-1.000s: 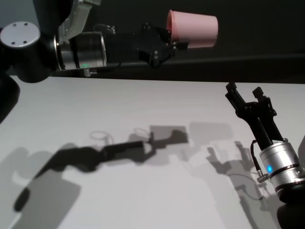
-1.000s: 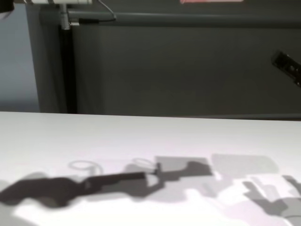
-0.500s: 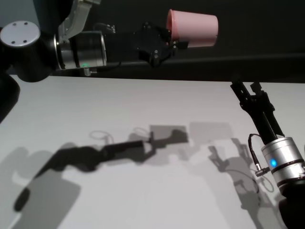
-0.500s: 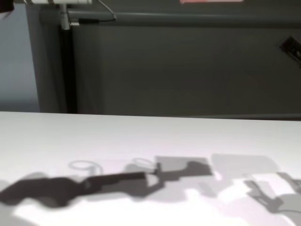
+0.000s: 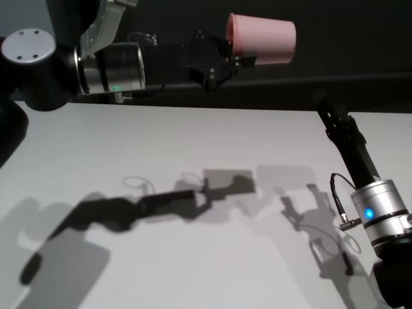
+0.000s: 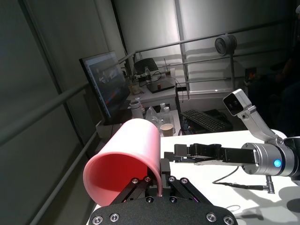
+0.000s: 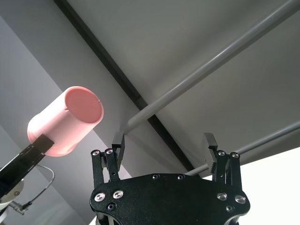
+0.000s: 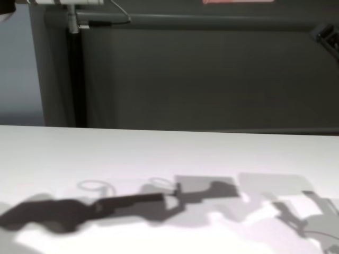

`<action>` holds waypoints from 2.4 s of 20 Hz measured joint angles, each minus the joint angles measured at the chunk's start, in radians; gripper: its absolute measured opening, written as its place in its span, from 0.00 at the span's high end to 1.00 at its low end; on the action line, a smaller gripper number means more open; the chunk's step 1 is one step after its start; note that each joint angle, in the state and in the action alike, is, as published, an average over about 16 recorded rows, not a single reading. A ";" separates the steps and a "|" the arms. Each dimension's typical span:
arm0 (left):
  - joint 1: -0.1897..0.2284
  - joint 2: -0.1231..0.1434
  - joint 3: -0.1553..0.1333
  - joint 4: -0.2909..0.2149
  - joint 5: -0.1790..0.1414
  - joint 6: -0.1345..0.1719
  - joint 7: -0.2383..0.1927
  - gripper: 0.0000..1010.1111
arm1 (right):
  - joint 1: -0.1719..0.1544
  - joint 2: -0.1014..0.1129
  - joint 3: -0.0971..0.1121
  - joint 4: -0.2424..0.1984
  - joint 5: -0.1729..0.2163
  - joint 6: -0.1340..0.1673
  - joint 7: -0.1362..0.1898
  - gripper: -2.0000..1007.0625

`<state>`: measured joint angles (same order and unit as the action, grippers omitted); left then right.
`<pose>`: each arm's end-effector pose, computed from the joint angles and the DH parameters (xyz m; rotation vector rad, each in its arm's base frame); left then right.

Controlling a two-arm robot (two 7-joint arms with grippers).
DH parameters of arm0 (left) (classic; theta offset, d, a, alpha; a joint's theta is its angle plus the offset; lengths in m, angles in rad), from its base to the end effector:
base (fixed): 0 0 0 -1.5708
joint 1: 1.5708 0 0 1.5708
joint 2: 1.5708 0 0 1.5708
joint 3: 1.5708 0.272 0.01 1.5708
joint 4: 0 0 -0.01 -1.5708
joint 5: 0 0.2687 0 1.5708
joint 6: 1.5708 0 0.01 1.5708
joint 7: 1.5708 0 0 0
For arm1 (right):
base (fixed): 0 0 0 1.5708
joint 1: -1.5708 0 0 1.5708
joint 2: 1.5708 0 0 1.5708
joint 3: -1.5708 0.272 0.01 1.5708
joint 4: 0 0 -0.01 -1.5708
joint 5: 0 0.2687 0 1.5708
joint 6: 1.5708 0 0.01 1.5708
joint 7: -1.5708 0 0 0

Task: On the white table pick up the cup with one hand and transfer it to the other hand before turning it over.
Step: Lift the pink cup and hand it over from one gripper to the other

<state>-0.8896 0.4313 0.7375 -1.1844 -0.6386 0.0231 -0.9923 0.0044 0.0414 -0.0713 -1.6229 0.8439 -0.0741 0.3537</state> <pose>0.4536 0.0000 -0.1160 0.0891 -0.1976 0.1673 0.2893 0.0090 -0.2663 0.7530 0.4075 -1.0856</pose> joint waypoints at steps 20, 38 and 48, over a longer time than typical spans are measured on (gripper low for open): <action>0.000 0.000 0.000 0.000 0.000 0.000 0.000 0.95 | 0.086 0.015 -0.070 0.076 0.102 -0.004 0.100 0.01; 0.000 0.000 0.000 0.000 0.000 0.000 0.000 0.95 | 0.114 0.035 -0.106 0.110 0.155 -0.016 0.137 0.01; 0.000 0.000 0.000 0.000 0.000 0.000 0.000 0.95 | 0.110 0.035 -0.096 0.114 0.189 -0.009 0.158 0.01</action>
<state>-0.8896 0.4313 0.7375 -1.1844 -0.6386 0.0230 -0.9922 0.1146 0.0764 -0.1671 -1.5094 1.0334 -0.0832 0.5114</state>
